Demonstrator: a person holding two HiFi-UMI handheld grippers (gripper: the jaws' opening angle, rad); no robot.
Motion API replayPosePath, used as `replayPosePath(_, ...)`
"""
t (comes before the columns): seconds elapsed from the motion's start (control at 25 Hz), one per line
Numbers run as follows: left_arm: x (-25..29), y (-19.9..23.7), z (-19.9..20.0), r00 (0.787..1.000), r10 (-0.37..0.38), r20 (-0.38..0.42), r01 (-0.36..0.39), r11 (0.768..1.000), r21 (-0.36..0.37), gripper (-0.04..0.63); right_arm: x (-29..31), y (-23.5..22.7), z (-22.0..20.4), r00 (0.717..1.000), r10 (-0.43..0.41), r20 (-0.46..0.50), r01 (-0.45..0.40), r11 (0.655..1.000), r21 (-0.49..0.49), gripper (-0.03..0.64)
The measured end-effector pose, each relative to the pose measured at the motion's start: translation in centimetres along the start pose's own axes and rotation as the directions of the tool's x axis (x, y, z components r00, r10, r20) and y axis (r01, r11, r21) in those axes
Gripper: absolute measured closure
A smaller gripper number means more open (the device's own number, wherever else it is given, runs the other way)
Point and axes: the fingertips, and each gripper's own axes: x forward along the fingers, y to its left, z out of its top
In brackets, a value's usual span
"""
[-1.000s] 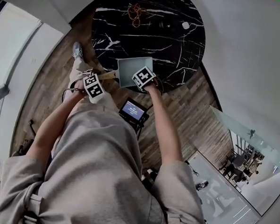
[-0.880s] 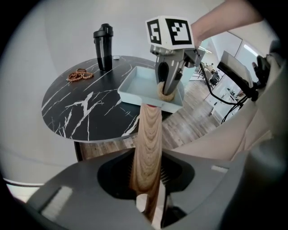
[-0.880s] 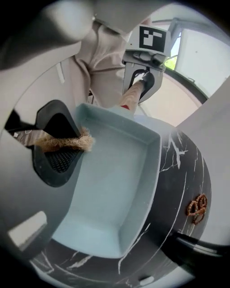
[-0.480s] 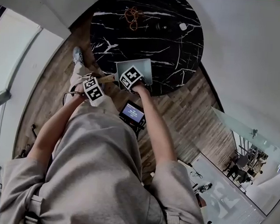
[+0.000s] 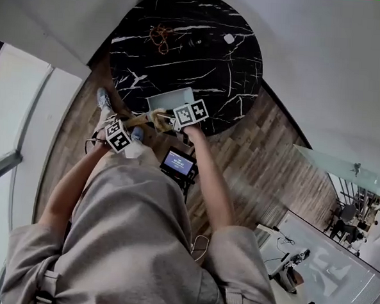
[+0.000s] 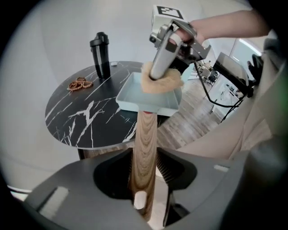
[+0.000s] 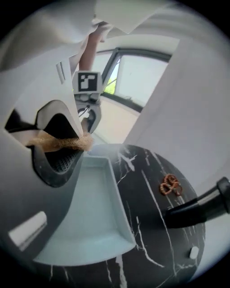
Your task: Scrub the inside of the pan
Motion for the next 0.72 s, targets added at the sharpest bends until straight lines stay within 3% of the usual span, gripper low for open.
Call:
replayPosePath(0.12, -2.4, -0.3, 1.4, 0.997, 0.018, 0.075, -0.021, 0.999, 0.042, 0.424, -2.7, 2.6, 2.2, 0.955, 0.14, 0.261, -0.149, 0.989, 0.014, 0.569)
replayPosePath(0.2, -4.1, -0.4, 2.2, 0.991, 0.028, 0.129, -0.035, 0.998, 0.05, 0.43, -4.3, 3.4, 2.9, 0.915, 0.15, 0.374, -0.156, 0.988, -0.016, 0.569)
replayPosePath(0.4, -8.1, -1.9, 5.7, 0.961, 0.047, 0.271, -0.057, 0.998, 0.032, 0.475, -7.1, 3.9, 1.5, 0.842, 0.117, 0.526, -0.117, 0.993, -0.034, 0.569)
replayPosePath(0.48, -9.6, -2.8, 8.2, 0.931, 0.064, 0.359, -0.073, 0.997, 0.012, 0.491, -8.7, 4.0, 0.6, 0.806, 0.097, 0.584, -0.099, 0.995, -0.028, 0.569)
replayPosePath(0.6, -12.8, -3.2, 12.0, 0.847, 0.103, 0.521, -0.136, 0.99, 0.026, 0.547, -11.4, 5.6, 0.2, 0.721, 0.116, 0.683, -0.099, 0.993, -0.065, 0.569)
replayPosePath(0.72, -15.6, -3.4, 14.9, 0.777, 0.125, 0.617, -0.194, 0.98, 0.045, 0.569, -14.4, 7.7, -0.3, 0.633, 0.114, 0.766, -0.055, 0.993, -0.103, 0.568)
